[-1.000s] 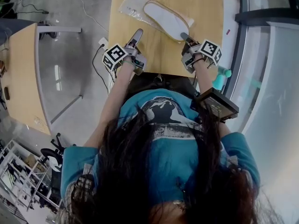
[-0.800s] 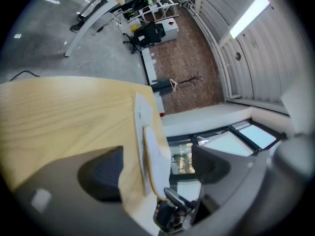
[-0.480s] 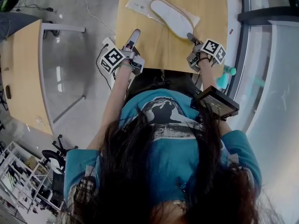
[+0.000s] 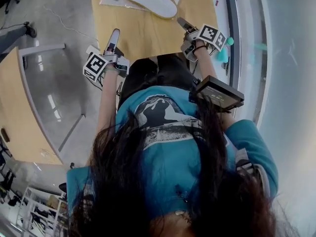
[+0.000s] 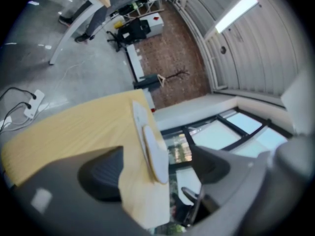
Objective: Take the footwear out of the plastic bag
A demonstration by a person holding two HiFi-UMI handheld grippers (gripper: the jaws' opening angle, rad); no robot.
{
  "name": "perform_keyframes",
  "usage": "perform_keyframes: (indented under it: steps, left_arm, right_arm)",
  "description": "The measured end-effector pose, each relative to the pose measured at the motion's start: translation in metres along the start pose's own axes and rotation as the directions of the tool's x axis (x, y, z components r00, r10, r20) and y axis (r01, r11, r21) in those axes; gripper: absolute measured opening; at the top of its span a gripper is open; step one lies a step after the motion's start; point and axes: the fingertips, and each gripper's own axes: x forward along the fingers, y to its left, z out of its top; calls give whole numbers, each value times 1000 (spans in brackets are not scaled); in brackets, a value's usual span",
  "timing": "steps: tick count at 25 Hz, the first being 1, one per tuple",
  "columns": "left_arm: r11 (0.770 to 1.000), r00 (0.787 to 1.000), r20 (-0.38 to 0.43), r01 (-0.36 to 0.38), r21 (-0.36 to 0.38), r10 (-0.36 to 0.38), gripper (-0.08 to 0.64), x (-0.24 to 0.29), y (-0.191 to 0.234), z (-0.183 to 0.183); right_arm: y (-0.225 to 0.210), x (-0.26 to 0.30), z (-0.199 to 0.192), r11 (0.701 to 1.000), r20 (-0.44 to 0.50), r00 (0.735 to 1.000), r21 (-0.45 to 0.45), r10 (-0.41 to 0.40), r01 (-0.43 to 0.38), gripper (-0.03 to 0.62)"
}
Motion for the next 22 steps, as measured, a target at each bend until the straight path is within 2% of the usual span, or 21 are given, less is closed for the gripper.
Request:
perform_keyframes:
  steps: [5, 8, 11, 15, 18, 22]
  left_arm:
    - [996, 993, -82, 82, 19, -80, 417, 0, -7, -31]
    - [988, 982, -121, 152, 31, -147, 403, 2, -13, -45]
    - [972, 966, -136, 228, 52, -219, 366, 3, -28, -56]
    - [940, 942, -168, 314, 131, -291, 267, -4, -52, -71]
    - [918, 932, -116, 359, 168, -344, 168, -15, -76, -76]
    - [892, 916, -103, 400, 209, -387, 33, -32, -116, -123]
  right_arm:
    - [23, -36, -15, 991, 30, 990, 7, 137, -137, 213]
    - [30, -54, -30, 987, -3, 988, -49, 154, -154, 200]
    - [32, -68, -39, 983, -19, 987, -94, 159, -160, 149]
    - [31, -81, -47, 978, -27, 985, -116, 172, -174, 84]
    - [32, -84, -55, 967, -82, 978, -153, 195, -205, 54]
    - [10, -134, -60, 962, -104, 975, -171, 198, -214, 44]
